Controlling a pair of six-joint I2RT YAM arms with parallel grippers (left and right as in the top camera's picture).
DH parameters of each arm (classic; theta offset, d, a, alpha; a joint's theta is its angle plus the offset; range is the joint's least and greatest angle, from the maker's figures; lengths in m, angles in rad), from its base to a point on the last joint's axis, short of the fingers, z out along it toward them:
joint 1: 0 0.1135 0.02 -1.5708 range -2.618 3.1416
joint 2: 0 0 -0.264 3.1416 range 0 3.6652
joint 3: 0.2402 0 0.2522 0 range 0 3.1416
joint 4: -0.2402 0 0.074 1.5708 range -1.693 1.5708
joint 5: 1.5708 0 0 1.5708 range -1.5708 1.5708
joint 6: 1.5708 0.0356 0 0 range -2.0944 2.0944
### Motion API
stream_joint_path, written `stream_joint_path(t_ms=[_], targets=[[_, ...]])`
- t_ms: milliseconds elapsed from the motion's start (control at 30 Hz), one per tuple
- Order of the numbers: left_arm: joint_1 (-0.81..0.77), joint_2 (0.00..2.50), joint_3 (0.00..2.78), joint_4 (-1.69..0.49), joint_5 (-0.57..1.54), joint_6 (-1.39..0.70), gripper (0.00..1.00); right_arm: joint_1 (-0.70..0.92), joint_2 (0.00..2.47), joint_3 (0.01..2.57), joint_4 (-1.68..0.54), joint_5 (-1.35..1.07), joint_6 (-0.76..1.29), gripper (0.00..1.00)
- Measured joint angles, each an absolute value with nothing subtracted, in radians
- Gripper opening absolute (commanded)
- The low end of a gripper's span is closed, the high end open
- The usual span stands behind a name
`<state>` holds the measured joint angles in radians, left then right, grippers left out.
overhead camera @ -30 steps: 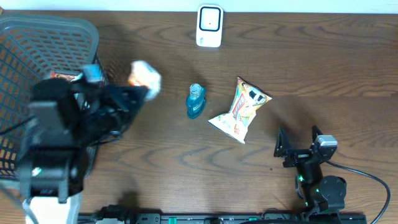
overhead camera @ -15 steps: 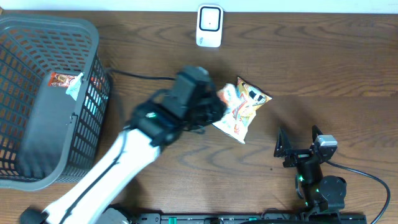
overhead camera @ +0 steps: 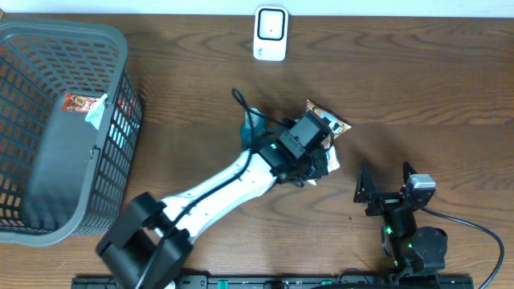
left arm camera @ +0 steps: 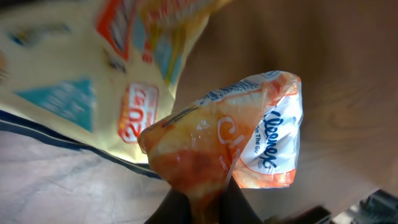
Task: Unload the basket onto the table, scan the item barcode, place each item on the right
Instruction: 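Carry the tissue pack with the left gripper toward the scanner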
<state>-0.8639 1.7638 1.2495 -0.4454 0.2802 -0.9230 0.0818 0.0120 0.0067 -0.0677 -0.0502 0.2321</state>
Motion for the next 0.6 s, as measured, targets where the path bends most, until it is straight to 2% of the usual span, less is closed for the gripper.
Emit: stream_joint_path(t_ms=[100, 433, 600], targets=[[-0.888, 1.781, 1.25, -0.447, 0.294, -0.923, 0.12, 0.082, 0.012, 0.007, -0.068, -0.05, 0.233, 0.99], [-0.947, 1.781, 1.25, -0.546, 0.284, -0.923, 0.13, 0.082, 0.012, 0.007, -0.068, -0.05, 0.232, 0.99], [-0.958, 1.781, 1.25, -0.596, 0.255, -0.923, 0.22, 0.082, 0.012, 0.007, -0.068, -0.05, 0.232, 0.99]])
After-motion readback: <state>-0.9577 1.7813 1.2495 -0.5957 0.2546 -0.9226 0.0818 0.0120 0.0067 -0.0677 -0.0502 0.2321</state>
